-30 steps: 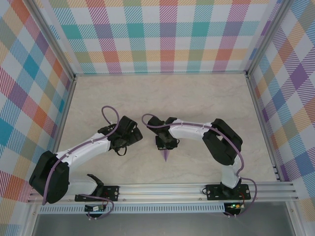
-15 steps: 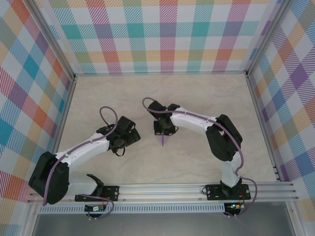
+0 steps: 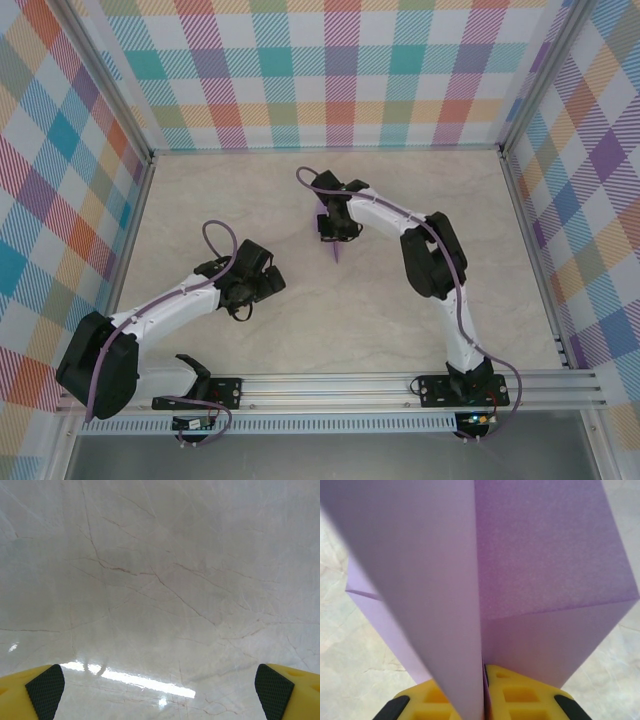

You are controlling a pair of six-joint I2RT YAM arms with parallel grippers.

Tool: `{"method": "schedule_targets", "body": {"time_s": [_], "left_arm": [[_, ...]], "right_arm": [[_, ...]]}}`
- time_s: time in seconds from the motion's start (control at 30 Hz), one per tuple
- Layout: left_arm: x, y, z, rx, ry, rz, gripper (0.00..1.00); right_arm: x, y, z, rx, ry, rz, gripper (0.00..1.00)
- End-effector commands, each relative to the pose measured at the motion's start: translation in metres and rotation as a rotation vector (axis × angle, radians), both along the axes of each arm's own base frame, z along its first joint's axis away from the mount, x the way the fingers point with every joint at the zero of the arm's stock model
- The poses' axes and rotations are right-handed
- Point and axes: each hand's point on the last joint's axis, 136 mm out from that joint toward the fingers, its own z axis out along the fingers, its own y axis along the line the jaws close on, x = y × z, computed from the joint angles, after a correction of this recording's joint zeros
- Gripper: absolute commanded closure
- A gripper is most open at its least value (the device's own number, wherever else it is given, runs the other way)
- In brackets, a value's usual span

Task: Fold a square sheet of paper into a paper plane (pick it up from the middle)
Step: Move the paper plane to the center of the table.

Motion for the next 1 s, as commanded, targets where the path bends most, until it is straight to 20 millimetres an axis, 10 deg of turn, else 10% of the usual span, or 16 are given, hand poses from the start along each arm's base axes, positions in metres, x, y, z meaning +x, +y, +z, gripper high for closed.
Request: {"method": "schedule_targets", "body": {"time_s": [0.0, 0.5, 0.77, 0.97], "left_arm": [[0.0, -0.001, 0.002, -0.014, -0.013, -0.034, 0.0], [0.012, 0.003, 0.013, 0.046, -0.037, -0.045, 0.0], [0.049, 0.013, 0.074, 0.152, -0.215, -0.034, 0.0], [0.072, 0.026, 0.127, 0.265, -0.364, -0.047, 0.0]], "right_arm": [[-0.005, -0.004, -0.008, -0.025, 0.054, 0.022, 0.86], [-0.015, -0.014, -0.039, -0.062, 0.14, -0.105, 0.81], [0.002, 0.008, 0.101, 0.164, -0.074, -0.111, 0.55], [-0.004, -0.027, 0.179, 0.181, -0.279, -0.17, 0.31]]}}
